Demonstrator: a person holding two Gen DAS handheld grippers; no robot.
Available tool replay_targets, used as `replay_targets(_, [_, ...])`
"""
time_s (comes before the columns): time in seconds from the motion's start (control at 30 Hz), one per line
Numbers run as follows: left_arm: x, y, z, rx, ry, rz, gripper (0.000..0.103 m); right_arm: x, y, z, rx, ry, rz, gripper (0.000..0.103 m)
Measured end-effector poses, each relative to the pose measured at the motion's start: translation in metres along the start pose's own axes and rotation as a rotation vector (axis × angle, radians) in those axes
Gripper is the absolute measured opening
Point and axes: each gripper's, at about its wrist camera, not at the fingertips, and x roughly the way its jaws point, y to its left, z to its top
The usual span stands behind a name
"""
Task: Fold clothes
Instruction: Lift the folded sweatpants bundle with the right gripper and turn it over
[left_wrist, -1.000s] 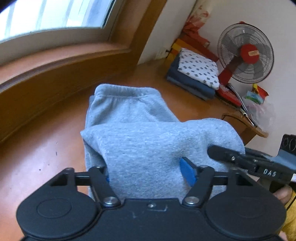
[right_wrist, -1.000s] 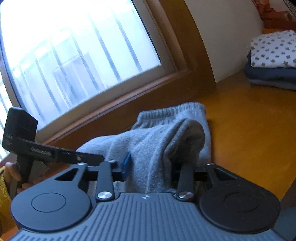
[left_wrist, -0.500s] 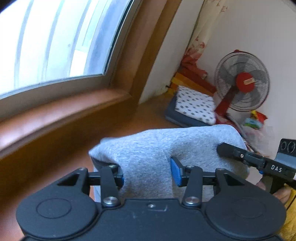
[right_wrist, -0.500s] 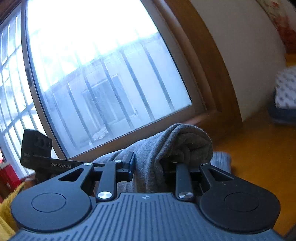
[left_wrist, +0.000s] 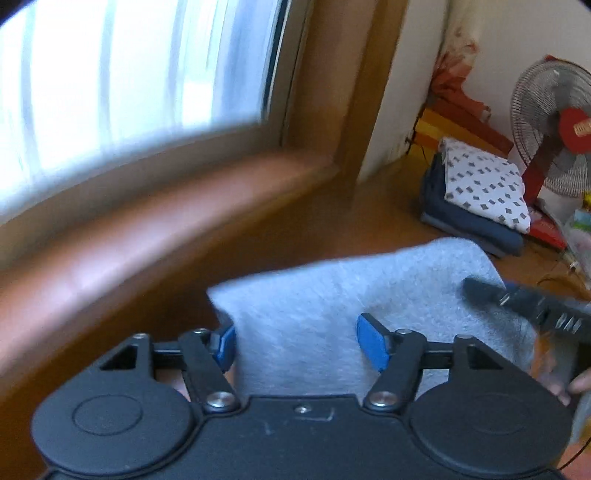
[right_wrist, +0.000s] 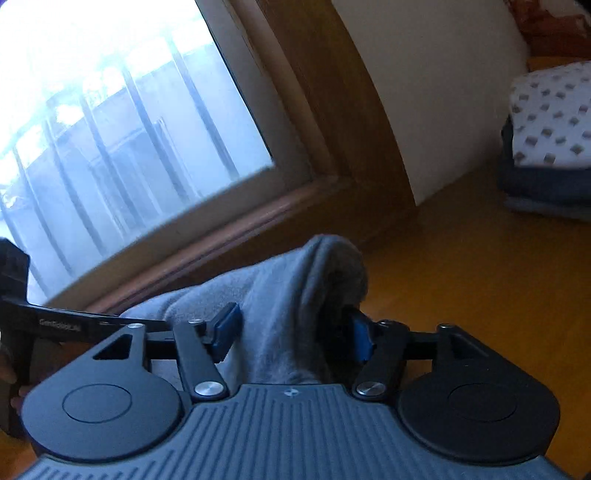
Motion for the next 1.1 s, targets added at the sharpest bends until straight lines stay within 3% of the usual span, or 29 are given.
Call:
replay_targets(0.07, [-0.025,-0.006,0.004,0.038,-0.054,0.022,0.073,-0.022,0.012,0.012,-0.054,-0.065,-0.004,0.064])
replay_targets(0.2, [-0.013,-0.019,0.015,0.086,-0.055,-0.080,0.075,-0.038,0.042,0.039,-0.182,-0.124,0.066,0.062])
replay_targets(0.27, [0.018,-0.026,0.015,0.132,-0.007,-0.056,0.075,-0.012,0.049,0.040,-0.234,-0.053,0.072,0.056])
replay_targets(0.33, [0.055,-0.027,0.010,0.149,0.075,-0.035,0.079,0.025,0.047,0.029,-0.287,0.056,0.010,0.049])
replay_targets(0.4, [0.086,-0.023,0.003,0.145,0.156,-0.029,0.083,0.058,0.034,0.007,-0.309,0.133,-0.053,0.048])
replay_targets(0.43, [0.088,-0.020,0.003,0.130,0.156,-0.029,0.089,0.066,0.030,0.000,-0.307,0.143,-0.067,0.048])
replay_targets(0.5, [0.086,-0.015,0.006,0.102,0.164,-0.045,0.090,0.068,0.027,-0.001,-0.288,0.112,-0.059,0.049])
replay_targets(0.63, [0.058,-0.020,0.021,0.183,0.119,-0.045,0.088,0.047,0.037,0.009,-0.306,0.064,-0.061,0.050])
replay_targets(0.73, [0.051,-0.032,0.034,0.333,0.085,0.000,0.088,0.002,0.049,0.020,-0.245,0.010,-0.085,0.059])
replay_targets(0.87, [0.082,-0.039,0.042,0.462,0.140,0.017,0.089,-0.057,0.061,0.014,-0.070,0.024,-0.073,0.059])
replay_targets(1.0, [0.111,-0.041,0.057,0.517,0.178,0.023,0.089,-0.085,0.066,-0.033,0.195,0.161,0.030,0.059])
replay_targets(1.1, [0.137,-0.046,0.059,0.601,0.274,0.019,0.089,-0.074,0.074,-0.063,0.271,0.257,0.059,0.059])
